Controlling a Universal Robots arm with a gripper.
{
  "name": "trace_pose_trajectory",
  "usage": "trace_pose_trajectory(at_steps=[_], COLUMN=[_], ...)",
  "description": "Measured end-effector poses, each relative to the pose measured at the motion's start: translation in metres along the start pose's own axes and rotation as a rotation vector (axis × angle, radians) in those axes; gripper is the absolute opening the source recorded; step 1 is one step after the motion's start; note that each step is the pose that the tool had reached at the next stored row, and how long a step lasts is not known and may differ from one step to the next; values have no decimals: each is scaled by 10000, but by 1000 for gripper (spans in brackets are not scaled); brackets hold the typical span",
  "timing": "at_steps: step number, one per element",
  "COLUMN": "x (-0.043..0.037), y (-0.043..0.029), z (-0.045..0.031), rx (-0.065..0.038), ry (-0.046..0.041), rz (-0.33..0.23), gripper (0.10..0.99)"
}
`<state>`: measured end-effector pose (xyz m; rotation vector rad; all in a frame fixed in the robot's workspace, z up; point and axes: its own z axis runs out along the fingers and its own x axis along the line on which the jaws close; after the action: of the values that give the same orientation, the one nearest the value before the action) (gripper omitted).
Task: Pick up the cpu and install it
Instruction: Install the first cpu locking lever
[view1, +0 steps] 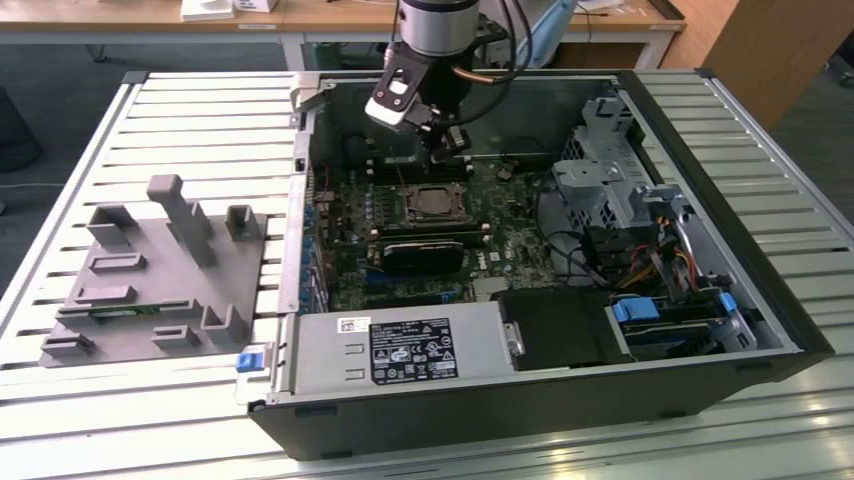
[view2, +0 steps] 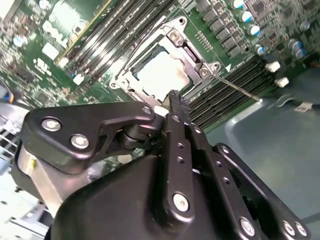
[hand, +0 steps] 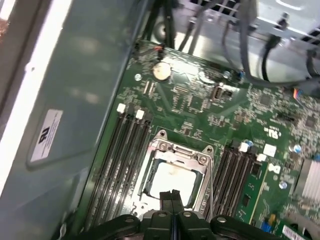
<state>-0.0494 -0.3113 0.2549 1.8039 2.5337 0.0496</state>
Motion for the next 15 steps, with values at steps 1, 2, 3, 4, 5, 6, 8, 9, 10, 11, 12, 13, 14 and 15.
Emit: trace_pose_trajectory(at_steps=[1, 2, 3, 4, 5, 6, 8, 9, 10, 11, 12, 13, 14, 15], x=[0, 0, 0, 0, 0, 0, 0, 0, 0, 0, 0, 0, 0, 0], y=[0, 0, 0, 0, 0, 0, 0, 0, 0, 0, 0, 0, 0, 0], z=[1, 2, 2, 2, 2, 2, 3, 3, 3, 4, 5, 5, 6, 7], rx=[-2, -3, -3, -4, -5, -6, -8, -9, -10, -12, -12, -14, -15, -16], ry=[7, 14, 20, 25, 30, 36, 48, 54, 61, 70, 78, 86, 94, 101], rz=[-156, -301, -434, -561, -686, -817, -1069, -1213, -1387, -1582, -1760, -1942, -2119, -2289], gripper=[106, 106, 106, 106, 106, 106, 106, 106, 106, 106, 106, 106, 106, 106])
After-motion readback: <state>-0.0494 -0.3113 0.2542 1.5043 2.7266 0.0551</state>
